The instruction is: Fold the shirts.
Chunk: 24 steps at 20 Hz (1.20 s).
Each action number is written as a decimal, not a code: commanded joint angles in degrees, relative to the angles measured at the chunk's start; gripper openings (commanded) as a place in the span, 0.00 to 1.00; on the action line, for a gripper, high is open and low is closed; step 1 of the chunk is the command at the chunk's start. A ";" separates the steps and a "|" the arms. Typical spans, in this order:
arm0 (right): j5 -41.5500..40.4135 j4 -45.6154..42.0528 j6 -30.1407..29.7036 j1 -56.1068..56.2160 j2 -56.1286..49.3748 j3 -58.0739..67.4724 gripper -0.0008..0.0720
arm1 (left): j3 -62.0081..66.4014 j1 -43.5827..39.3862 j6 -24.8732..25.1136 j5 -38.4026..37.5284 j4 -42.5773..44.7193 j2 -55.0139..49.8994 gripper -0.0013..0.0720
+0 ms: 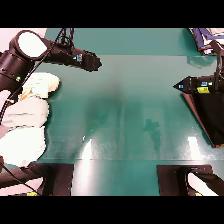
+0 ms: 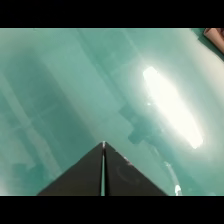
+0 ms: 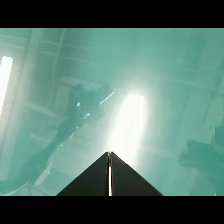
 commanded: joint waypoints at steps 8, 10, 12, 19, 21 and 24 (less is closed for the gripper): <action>-0.17 0.04 0.00 0.15 -0.07 0.07 0.03 | 0.07 -0.04 0.00 0.87 0.02 0.00 0.06; 0.02 0.04 0.02 0.15 -0.07 0.07 0.03 | 0.07 -0.04 0.00 0.87 0.04 0.00 0.06; 0.57 0.04 0.02 0.15 -0.07 0.07 0.03 | 0.07 -0.04 -0.02 0.87 0.02 0.00 0.06; 0.98 0.04 0.02 0.15 -0.07 0.07 0.03 | 0.07 2.45 -2.62 0.68 11.96 0.04 0.18; 1.11 0.07 0.04 0.15 -0.07 0.07 0.03 | 0.02 6.82 -10.58 -2.29 24.55 -0.04 0.85; 0.90 0.09 0.04 0.15 -0.07 0.07 0.03 | -0.11 15.50 -13.77 -3.98 32.04 -1.77 0.85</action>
